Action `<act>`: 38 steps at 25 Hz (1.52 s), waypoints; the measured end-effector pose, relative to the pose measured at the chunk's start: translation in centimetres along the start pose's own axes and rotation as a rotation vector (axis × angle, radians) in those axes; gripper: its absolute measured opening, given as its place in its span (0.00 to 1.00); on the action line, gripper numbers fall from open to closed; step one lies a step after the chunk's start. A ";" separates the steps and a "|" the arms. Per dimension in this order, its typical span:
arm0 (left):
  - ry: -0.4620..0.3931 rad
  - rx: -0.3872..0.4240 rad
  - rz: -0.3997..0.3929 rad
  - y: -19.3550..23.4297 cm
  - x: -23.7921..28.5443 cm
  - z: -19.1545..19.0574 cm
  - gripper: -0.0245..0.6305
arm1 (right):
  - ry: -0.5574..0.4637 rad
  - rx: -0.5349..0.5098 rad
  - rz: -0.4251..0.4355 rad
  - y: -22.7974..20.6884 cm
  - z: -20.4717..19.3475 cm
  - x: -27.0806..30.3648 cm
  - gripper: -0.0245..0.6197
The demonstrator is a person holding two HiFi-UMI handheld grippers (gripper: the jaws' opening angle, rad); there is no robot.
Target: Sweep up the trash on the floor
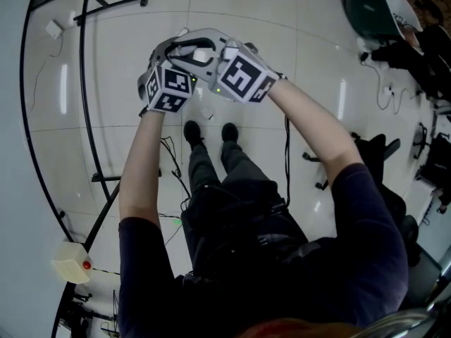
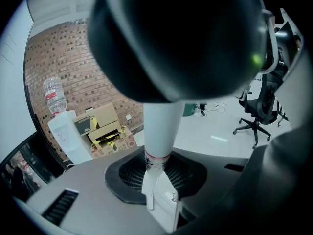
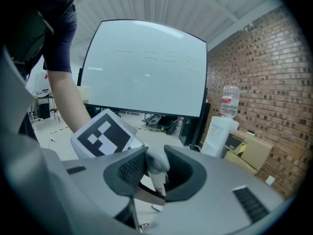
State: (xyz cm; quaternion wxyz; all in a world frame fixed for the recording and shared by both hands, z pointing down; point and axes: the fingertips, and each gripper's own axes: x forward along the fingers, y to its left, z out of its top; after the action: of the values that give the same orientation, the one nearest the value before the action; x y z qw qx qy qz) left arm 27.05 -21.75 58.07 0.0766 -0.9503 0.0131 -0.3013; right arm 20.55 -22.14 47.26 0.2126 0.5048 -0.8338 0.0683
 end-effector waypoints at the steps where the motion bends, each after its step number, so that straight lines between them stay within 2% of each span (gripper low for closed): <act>1: -0.003 -0.004 0.003 -0.2 0.5 0.0 0.17 | -0.006 0.012 -0.008 -0.3 -0.4 -0.2 0.22; 6: -0.002 -0.016 -0.007 -1.7 2.2 0.2 0.17 | 0.010 0.025 -0.010 -0.6 -2.1 -1.4 0.22; 13: 0.013 -0.038 -0.104 -5.9 2.6 0.0 0.17 | 0.057 0.041 0.028 1.3 -4.4 -3.9 0.22; 15: 0.013 -0.073 -0.115 -7.2 2.6 -0.2 0.18 | 0.071 0.053 0.030 2.0 -5.3 -4.8 0.22; 18: -0.001 -0.171 -0.104 -8.8 2.4 -0.3 0.19 | 0.084 0.062 0.024 3.3 -6.2 -6.2 0.22; 20: -0.005 -0.203 -0.098 -9.9 2.1 -0.3 0.20 | 0.089 0.066 0.018 4.1 -6.6 -7.1 0.22; 32: -0.010 -0.193 -0.114 -17.0 0.2 -0.3 0.20 | 0.087 0.082 0.008 9.1 -8.6 -12.2 0.22; 36: -0.014 -0.258 -0.126 -19.6 -0.5 -0.6 0.21 | 0.077 0.110 0.009 10.5 -9.1 -14.0 0.22; 38: -0.020 -0.265 -0.119 -20.4 -0.8 -0.5 0.21 | 0.076 0.109 0.011 11.2 -9.3 -14.7 0.22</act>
State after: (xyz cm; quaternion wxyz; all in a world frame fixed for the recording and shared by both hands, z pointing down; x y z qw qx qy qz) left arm 25.64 -1.59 61.11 -0.0676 -0.9542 -0.0043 -0.2915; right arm 19.34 -1.77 50.55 0.2159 0.5083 -0.8229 0.1338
